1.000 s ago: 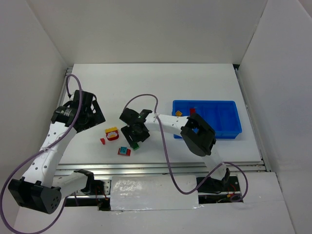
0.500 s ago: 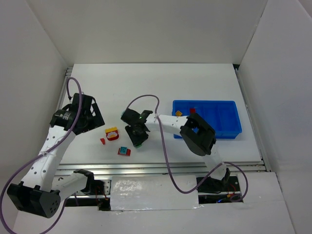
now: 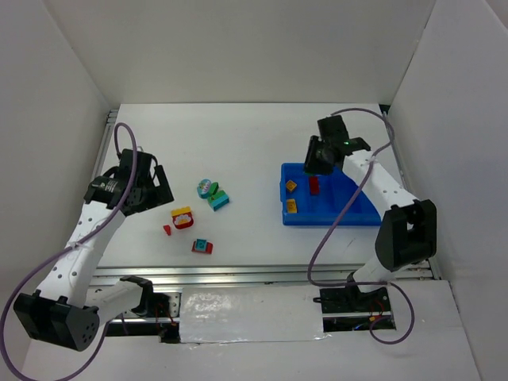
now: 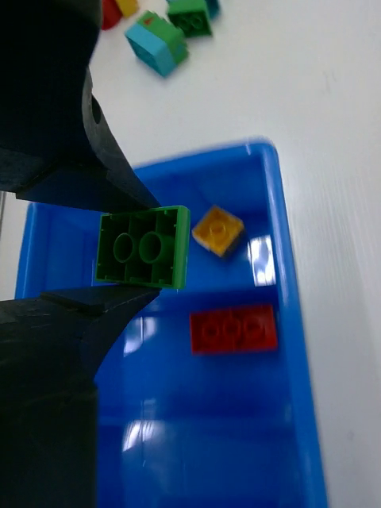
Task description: Sort the legos into containers by color
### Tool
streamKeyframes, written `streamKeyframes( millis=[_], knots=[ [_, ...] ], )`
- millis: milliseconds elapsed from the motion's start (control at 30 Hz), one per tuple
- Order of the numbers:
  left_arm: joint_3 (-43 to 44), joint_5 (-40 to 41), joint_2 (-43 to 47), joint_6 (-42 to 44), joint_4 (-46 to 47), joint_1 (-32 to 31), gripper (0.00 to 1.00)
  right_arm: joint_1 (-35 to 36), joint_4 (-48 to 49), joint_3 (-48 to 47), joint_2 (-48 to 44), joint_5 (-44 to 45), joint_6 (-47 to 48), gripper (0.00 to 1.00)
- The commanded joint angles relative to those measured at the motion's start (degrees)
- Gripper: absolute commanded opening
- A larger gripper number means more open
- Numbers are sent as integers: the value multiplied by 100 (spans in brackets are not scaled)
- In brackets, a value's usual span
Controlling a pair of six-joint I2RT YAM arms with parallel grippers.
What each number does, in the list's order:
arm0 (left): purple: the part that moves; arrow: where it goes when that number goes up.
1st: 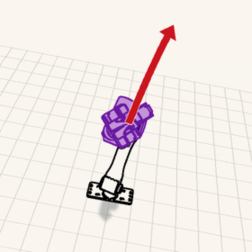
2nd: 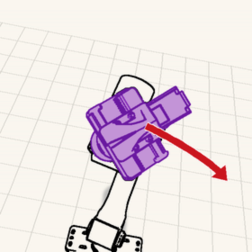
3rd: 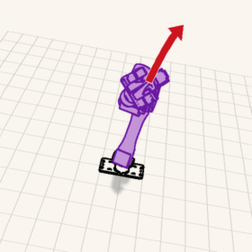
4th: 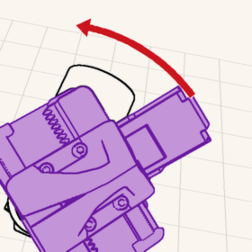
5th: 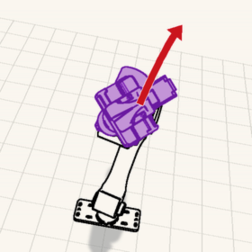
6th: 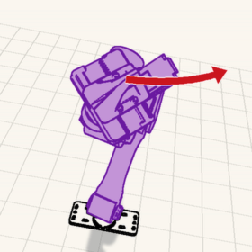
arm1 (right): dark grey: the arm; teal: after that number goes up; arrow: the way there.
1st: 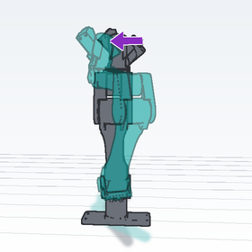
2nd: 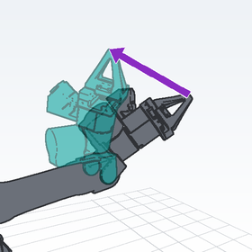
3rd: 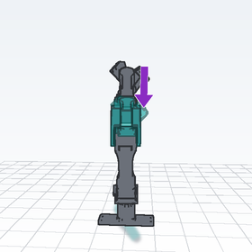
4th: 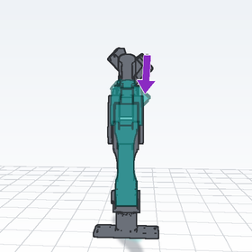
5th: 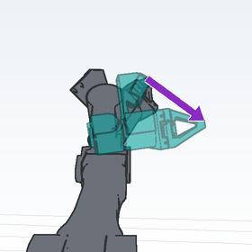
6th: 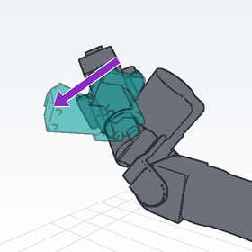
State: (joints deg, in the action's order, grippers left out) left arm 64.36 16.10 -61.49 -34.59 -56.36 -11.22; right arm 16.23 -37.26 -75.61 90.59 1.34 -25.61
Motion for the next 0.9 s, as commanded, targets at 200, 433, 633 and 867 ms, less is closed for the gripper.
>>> streamKeyframes(
  millis=[200, 433, 633, 867],
  knots=[
    [-152, -168, 32, 242, 371, 41, 100, -1542, -414, 249, 20, 445, 81, 0],
    [-248, -142, 103, 356, 415, 41, 99, -1895, -520, 73, 389, 569, 170, 10],
    [-178, -37, 102, 400, 336, 41, 99, -1904, -423, 213, 565, 490, 117, 48],
    [-160, -54, 155, 383, 283, 41, 99, -1860, -765, -348, 627, 507, 152, 67]
  ],
)
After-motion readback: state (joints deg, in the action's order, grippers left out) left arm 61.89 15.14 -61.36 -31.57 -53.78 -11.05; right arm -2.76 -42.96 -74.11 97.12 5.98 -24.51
